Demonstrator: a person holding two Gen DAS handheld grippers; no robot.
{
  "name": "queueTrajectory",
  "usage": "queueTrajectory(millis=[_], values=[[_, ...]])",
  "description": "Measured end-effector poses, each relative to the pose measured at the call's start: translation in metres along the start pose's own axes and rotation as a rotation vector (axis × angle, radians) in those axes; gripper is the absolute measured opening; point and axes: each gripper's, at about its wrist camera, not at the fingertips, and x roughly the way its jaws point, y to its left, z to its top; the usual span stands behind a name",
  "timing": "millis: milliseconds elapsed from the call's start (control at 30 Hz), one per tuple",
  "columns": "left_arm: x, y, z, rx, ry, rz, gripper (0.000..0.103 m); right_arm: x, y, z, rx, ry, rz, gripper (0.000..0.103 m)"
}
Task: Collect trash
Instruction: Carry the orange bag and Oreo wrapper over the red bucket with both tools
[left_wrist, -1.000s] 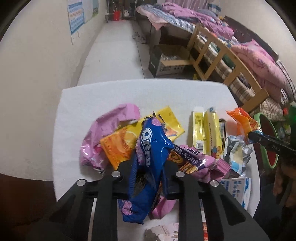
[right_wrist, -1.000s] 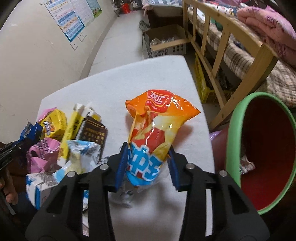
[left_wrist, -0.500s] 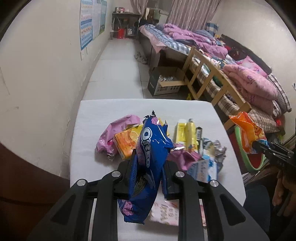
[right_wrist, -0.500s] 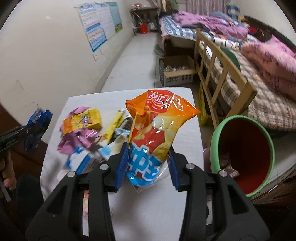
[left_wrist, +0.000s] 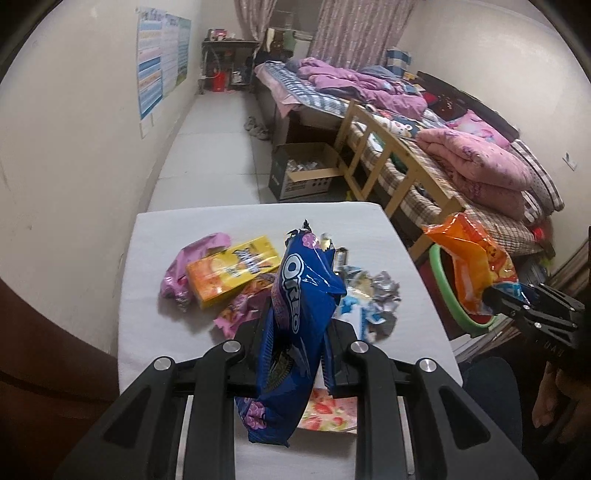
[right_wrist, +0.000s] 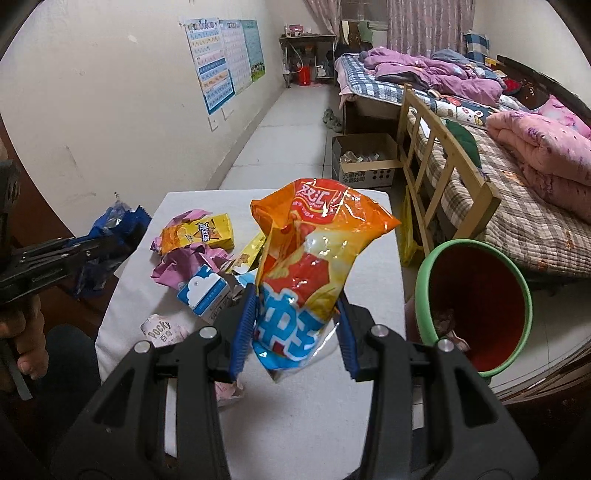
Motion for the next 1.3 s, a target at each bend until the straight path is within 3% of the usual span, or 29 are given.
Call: queueTrajectory(millis=[667,967,1300], values=[[0.003,-0.072,0.018,0.112,0.007,-0.026,0.019,-0.019,-0.044,-0.010,0.084,-0.036,-0.016,0.040],[0.023,-0.121,0.033,0.172,0.020,-0.077,0.019,-0.029,-0.098,-0.017,0.157,-0.048,-0.065,0.040],[0.058,-0.204,0.056,0.269,0.047,-0.174,0.019,-0.038,-0.170,-0.025,0.255,-0.062,-0.137,0.040]])
